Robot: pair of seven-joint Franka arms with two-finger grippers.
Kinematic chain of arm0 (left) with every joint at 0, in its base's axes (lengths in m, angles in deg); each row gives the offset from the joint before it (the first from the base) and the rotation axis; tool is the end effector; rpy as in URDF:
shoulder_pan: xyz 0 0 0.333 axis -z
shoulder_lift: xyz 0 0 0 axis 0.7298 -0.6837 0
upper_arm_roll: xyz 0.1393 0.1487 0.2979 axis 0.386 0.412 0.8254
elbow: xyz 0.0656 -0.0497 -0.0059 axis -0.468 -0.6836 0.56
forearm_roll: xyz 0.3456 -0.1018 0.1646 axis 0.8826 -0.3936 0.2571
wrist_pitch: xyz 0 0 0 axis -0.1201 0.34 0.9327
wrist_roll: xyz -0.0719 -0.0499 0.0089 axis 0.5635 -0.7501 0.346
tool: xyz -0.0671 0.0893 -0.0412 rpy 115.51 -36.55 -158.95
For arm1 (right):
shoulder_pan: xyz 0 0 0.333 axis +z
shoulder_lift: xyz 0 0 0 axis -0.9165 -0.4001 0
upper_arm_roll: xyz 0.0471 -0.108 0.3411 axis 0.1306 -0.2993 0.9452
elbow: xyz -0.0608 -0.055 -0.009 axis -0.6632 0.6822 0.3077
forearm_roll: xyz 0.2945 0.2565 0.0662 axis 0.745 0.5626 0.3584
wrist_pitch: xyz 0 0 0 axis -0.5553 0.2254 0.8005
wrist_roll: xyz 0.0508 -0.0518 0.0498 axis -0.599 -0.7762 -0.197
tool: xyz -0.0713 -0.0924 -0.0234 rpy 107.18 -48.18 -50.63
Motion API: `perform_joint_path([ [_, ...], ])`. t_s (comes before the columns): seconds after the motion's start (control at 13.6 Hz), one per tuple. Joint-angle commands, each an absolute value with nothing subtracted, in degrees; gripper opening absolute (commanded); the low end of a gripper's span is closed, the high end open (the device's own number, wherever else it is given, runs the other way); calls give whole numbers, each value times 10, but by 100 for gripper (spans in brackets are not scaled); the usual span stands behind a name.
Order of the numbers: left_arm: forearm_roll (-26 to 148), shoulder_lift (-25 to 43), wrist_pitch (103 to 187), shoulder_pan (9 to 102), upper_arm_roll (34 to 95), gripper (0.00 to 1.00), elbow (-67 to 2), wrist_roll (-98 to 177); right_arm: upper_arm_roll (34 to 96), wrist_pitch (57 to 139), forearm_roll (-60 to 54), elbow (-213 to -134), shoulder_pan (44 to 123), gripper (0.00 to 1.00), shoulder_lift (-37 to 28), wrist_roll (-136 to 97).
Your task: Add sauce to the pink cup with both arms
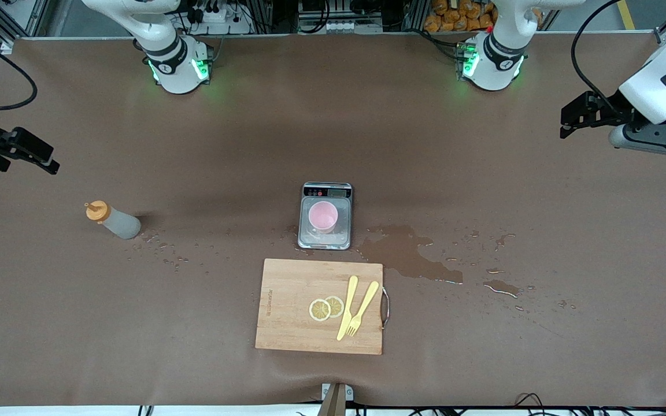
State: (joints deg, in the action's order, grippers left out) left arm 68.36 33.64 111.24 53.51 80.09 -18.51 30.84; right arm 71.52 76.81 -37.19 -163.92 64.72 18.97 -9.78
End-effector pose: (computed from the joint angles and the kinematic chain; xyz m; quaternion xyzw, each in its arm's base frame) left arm 0.5418 -0.0919 0.6768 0.9942 -0.1028 -0.0283 0.0107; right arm 0.5675 -0.0011 0.6683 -0.9979 0.0447 -0.0412 0.0241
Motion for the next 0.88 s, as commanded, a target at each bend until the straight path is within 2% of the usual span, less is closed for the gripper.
perform_joint_path([
  [0.0, 681, 336, 1111, 534, 801, 100, -178, 302, 713, 762, -377, -1624, 649, 100, 182, -107],
  [0.81, 681, 337, 1110, 535, 798, 100, -177, 306, 714, 767, -370, -1630, 649, 100, 183, -105],
])
